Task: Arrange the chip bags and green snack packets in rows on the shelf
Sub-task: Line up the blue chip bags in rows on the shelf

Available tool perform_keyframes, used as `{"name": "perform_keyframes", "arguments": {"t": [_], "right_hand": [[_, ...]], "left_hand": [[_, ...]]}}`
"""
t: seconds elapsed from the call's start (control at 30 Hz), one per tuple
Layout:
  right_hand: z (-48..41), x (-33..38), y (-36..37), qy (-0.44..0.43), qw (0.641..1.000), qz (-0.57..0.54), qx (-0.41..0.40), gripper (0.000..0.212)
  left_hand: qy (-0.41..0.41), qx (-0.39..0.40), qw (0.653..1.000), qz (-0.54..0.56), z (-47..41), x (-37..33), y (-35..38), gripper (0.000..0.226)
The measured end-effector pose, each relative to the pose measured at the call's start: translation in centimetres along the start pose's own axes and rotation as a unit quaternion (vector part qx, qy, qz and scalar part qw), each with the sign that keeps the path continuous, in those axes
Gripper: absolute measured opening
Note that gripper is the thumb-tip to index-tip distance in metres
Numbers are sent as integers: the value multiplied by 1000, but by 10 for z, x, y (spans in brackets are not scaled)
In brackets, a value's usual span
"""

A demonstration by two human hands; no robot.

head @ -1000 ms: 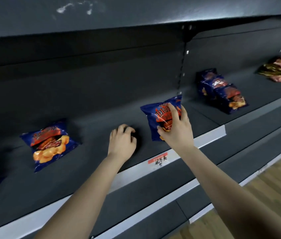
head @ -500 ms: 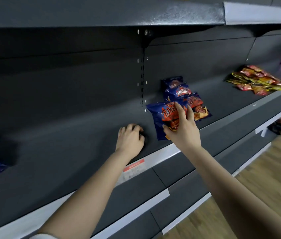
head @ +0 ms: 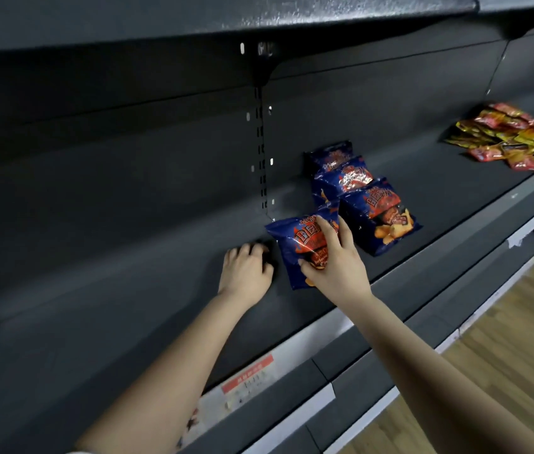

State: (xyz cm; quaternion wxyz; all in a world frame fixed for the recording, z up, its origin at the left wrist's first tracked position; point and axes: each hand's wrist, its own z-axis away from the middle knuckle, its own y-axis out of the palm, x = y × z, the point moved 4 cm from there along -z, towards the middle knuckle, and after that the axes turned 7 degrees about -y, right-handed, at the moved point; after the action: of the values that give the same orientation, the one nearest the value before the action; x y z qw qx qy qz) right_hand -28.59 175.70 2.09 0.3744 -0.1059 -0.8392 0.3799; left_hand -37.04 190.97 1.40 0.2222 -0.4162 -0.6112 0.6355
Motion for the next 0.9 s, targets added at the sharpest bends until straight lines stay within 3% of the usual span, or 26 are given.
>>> {"name": "perform_keyframes", "arguments": {"t": [0.3, 0.63, 0.9], "right_hand": [[-40, 1, 22, -6, 999, 23, 35, 82], [-93, -19, 39, -73, 992, 18, 101, 83], [-124, -26, 49, -108, 990, -4, 88, 80]], "left_hand": [[-9, 14, 1000, -2, -42, 3, -4, 44], [-90, 20, 995, 37, -69, -4, 8, 41], [-120, -53, 990, 44, -69, -12, 24, 44]]}}
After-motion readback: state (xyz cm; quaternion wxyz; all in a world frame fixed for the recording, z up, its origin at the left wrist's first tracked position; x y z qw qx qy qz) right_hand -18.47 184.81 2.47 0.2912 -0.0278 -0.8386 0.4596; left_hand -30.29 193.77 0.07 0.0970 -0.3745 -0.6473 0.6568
